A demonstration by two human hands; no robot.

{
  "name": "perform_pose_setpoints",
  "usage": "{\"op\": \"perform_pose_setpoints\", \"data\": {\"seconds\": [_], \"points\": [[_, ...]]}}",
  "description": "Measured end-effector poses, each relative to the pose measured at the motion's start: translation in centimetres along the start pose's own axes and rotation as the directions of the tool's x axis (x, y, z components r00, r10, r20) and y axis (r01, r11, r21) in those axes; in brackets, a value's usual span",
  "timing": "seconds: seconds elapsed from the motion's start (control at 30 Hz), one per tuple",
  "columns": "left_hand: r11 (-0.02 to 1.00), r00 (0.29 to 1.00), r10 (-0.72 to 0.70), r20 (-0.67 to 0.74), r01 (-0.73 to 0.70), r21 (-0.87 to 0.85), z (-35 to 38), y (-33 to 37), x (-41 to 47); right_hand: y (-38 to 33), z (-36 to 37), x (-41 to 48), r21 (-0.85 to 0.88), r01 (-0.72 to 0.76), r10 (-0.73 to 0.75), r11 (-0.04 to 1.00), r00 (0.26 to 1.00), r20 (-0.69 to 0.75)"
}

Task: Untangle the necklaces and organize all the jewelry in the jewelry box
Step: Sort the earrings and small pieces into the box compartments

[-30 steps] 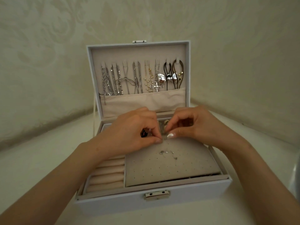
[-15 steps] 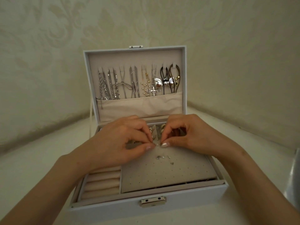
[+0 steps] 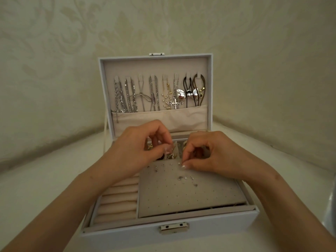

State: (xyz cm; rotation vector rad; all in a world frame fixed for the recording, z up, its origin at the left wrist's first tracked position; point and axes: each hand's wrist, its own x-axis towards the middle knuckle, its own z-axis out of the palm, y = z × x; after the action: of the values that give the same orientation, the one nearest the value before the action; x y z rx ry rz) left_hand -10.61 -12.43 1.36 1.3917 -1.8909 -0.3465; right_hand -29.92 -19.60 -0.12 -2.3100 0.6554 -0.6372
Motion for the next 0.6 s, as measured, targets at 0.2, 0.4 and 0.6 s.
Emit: {"op": "perform_pose_setpoints", "data": {"seconds": [0.2, 0.4, 0.6], "points": [[0.929, 0.986, -0.102, 0.130, 0.142, -0.342, 0.4, 1.0, 0.1, -1.2, -0.2, -0.3, 0.460, 0.052, 0.018, 0.886, 0.989, -0.146], [0.979, 0.979, 0.202, -0.009, -0.202, -0.008, 1.0, 1.0, 0.6, -1.3, -0.1, 0.0, 0.605, -0.005, 0.120, 0.796, 0.981, -0.150], [0.959, 0.962, 0.273, -0.022, -0.271, 0.084, 0.7, 0.6, 0.5, -1.2, 0.0, -0.2, 0.576, -0.005, 0.086, 0.817, 0.990, -0.113]]}}
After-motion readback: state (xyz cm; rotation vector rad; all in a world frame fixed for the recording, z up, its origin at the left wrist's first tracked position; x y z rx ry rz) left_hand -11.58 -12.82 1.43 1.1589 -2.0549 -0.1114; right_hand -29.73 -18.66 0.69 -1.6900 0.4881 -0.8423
